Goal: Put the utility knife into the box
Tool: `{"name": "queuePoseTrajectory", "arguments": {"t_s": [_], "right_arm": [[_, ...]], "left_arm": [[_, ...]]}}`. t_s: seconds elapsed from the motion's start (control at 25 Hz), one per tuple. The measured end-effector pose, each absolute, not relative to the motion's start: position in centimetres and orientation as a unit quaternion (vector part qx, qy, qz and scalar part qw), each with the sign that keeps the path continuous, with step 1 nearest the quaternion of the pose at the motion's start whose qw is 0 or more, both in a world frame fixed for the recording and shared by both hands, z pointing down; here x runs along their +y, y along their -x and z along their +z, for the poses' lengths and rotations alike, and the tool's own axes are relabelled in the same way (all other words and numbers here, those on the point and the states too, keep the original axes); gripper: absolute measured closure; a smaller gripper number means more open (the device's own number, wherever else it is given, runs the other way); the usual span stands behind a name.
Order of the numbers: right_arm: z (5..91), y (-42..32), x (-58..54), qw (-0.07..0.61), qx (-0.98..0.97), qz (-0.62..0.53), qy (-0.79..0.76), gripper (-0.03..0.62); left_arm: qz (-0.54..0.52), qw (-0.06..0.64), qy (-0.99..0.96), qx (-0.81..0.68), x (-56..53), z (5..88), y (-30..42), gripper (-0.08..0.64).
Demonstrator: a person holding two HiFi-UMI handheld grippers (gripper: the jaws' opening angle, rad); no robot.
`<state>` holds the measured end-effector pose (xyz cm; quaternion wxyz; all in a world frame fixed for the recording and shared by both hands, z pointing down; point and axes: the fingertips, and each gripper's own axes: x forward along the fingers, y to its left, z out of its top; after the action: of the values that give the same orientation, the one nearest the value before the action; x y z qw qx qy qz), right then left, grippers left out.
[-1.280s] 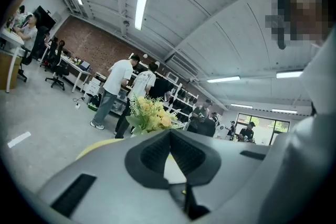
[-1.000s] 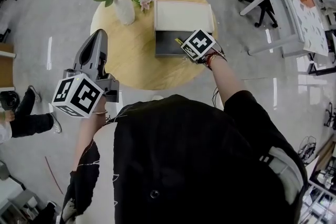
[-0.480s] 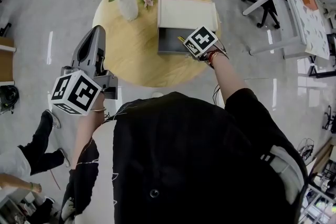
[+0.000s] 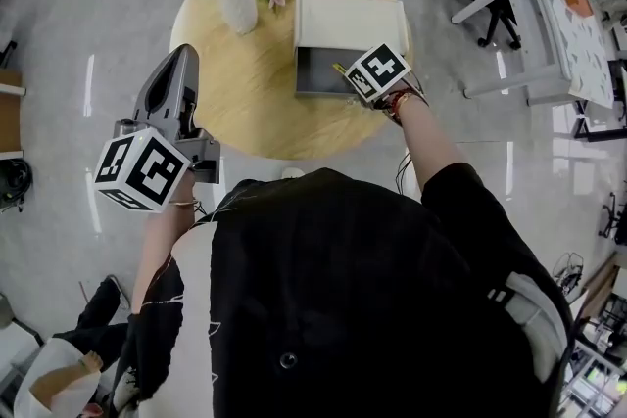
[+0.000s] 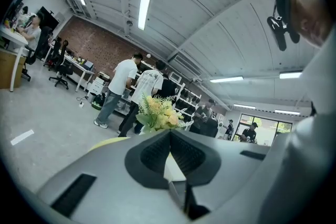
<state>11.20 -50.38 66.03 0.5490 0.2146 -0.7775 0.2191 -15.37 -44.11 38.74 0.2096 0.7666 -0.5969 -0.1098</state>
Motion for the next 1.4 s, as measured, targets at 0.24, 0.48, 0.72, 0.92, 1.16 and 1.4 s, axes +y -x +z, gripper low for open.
{"name": "queuePoseTrajectory", "arguments": {"t_s": [0.24,0.48,0.72,0.92,1.16,1.4], "right_arm": [[66.2,-11.1,-50.6,0.543,-0.768,0.244,-0.237,0.526],[64.4,-11.9,-51.5,0.501,-0.765,0.256,-0.313,0.515],[60.1,-12.6,-52.0,0.376,-0.755,0.293,-0.450,0.515],[55.9,-11.8,-48.8,0.263,-0.721,0.336,-0.545,0.558],[50.0,-7.3,-43.8,0.077,-0.686,0.368,-0.623,0.586],[43.6,-3.0,-39.8,-0.082,-0.676,0.346,-0.645,0.586]], "left_arm": [[-0.101,0.215,-0.774,-0.587,-44.2,39.1,15.8,0.549],[-0.074,0.219,-0.813,-0.535,-45.4,38.4,14.8,0.549],[-0.046,0.217,-0.874,-0.432,-47.8,37.1,12.8,0.549],[-0.025,0.211,-0.916,-0.342,-47.2,35.9,11.6,0.549],[-0.030,0.219,-0.940,-0.260,-45.5,35.3,11.6,0.549],[-0.018,0.209,-0.960,-0.184,-42.4,34.8,10.4,0.549]]}}
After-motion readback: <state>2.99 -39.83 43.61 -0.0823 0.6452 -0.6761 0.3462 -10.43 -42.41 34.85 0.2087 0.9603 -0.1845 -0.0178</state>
